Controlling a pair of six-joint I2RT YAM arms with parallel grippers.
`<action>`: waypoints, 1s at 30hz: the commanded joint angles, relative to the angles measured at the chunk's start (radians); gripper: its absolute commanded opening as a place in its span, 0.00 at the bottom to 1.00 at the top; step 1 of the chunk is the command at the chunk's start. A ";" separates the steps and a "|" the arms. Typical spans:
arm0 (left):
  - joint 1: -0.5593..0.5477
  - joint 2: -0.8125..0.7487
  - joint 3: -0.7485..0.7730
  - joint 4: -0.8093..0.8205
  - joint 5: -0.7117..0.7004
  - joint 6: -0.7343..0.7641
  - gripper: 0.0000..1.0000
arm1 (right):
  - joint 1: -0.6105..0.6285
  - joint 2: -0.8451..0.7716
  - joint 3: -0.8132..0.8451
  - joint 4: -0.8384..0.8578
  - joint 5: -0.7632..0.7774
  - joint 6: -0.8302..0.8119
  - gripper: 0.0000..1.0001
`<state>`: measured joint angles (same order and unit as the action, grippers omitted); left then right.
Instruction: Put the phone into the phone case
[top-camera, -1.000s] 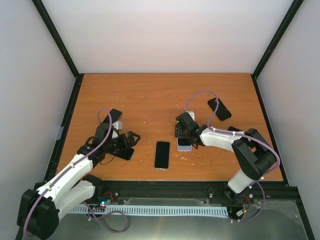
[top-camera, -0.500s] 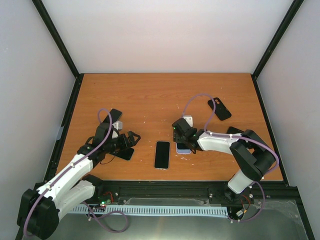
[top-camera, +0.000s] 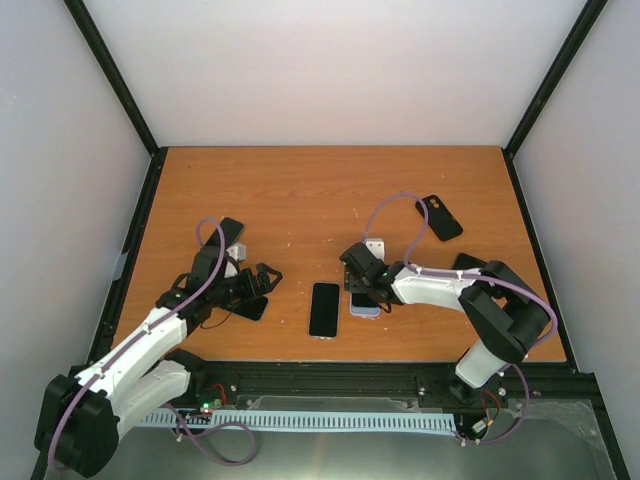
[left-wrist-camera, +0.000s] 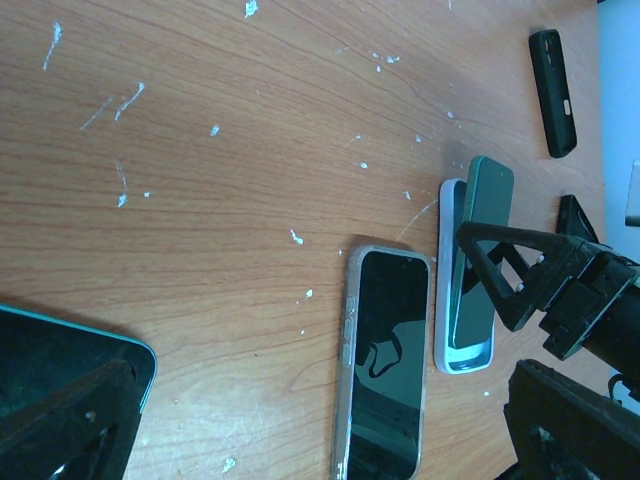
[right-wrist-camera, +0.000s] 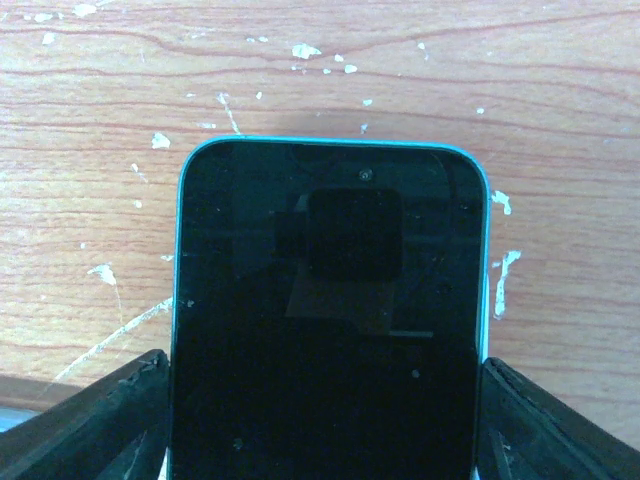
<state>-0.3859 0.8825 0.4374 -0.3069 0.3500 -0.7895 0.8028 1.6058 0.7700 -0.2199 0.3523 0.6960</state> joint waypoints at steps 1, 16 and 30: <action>0.005 0.005 -0.002 0.037 0.020 -0.017 0.99 | 0.017 -0.011 -0.011 -0.058 -0.014 0.075 0.79; 0.005 0.163 0.068 0.138 0.071 0.031 0.98 | 0.016 -0.197 -0.011 -0.211 -0.091 0.035 0.90; -0.208 0.385 0.156 0.369 0.085 0.052 0.33 | -0.299 -0.140 0.147 -0.122 -0.253 -0.232 0.33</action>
<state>-0.5251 1.2102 0.5579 -0.0422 0.4400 -0.7441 0.5522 1.4021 0.8585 -0.3901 0.1909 0.5388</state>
